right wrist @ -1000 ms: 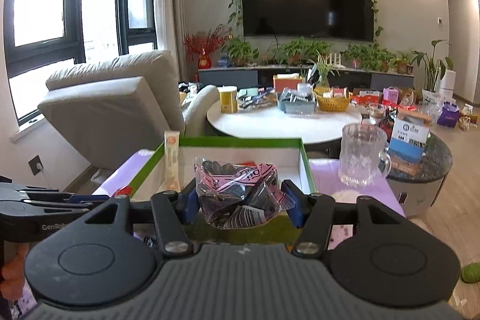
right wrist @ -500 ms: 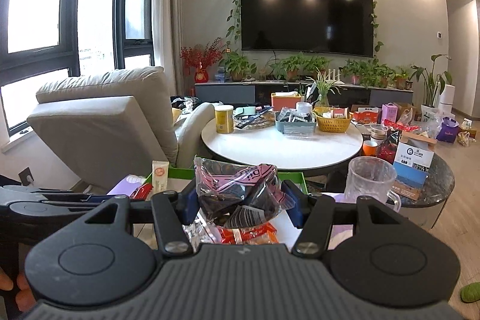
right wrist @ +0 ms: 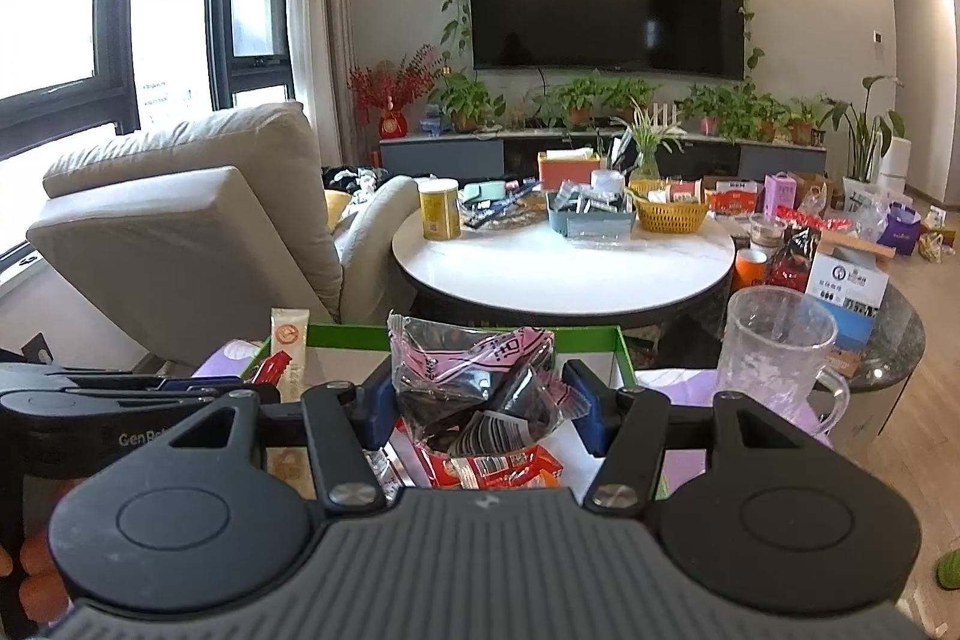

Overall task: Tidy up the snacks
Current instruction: 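Grasp the red candy packet with left tool while right tool carries packet into box, then open both tools over the green box and move back to the pile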

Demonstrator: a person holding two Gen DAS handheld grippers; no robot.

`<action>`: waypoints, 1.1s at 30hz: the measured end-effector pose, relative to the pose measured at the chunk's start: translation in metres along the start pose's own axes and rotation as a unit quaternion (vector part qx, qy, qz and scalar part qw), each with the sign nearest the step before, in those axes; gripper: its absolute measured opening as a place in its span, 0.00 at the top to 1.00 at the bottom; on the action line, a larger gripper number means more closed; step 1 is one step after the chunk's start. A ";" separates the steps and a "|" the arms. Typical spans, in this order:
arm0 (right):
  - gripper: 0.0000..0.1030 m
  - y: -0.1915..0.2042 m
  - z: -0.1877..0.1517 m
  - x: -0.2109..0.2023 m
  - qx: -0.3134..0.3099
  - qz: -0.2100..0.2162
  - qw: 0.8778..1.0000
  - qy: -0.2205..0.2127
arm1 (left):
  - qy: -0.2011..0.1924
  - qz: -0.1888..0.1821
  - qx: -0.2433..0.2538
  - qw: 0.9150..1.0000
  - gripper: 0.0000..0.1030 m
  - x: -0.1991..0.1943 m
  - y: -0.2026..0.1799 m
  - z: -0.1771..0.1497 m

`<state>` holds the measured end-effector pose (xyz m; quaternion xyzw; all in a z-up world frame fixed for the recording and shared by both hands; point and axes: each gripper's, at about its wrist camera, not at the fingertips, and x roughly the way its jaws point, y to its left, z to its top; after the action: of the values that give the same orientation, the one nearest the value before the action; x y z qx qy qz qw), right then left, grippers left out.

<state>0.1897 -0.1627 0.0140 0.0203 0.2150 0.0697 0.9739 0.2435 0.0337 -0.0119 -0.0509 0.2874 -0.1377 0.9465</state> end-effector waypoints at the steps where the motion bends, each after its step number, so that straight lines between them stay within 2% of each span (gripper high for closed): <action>1: 0.40 0.000 -0.001 0.003 0.001 -0.001 1.000 0.003 | 0.003 0.000 0.001 1.000 0.80 0.003 0.000 0.000; 4: 0.40 -0.001 -0.003 0.010 0.002 -0.003 1.000 0.011 | 0.011 -0.001 0.004 1.000 0.80 0.009 -0.001 -0.002; 8: 0.39 -0.002 -0.008 0.019 0.004 -0.005 1.000 0.027 | 0.039 0.011 0.003 0.999 0.73 0.021 -0.003 -0.006; 10: 0.34 -0.003 -0.011 0.023 0.009 -0.010 0.999 0.038 | 0.058 0.017 0.001 0.998 0.64 0.026 -0.002 -0.008; 13: 0.34 -0.008 -0.014 0.019 0.025 -0.011 0.999 0.036 | 0.064 0.026 0.002 0.998 0.58 0.026 0.000 -0.012; 24: 0.34 -0.012 -0.011 -0.002 0.034 -0.017 0.999 0.031 | 0.046 0.034 -0.025 0.998 0.57 -0.012 0.017 -0.019; 28: 0.34 -0.014 -0.013 -0.020 0.030 -0.018 0.999 0.025 | 0.043 0.018 -0.044 0.998 0.57 -0.035 0.023 -0.025; 33: 0.34 -0.016 -0.018 -0.039 0.026 -0.019 0.999 0.023 | 0.047 0.023 -0.028 0.998 0.56 -0.060 0.012 -0.042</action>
<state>0.1492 -0.1843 0.0123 0.0396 0.2393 0.0459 0.9691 0.1751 0.0615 -0.0165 -0.0647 0.3363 -0.1104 0.9330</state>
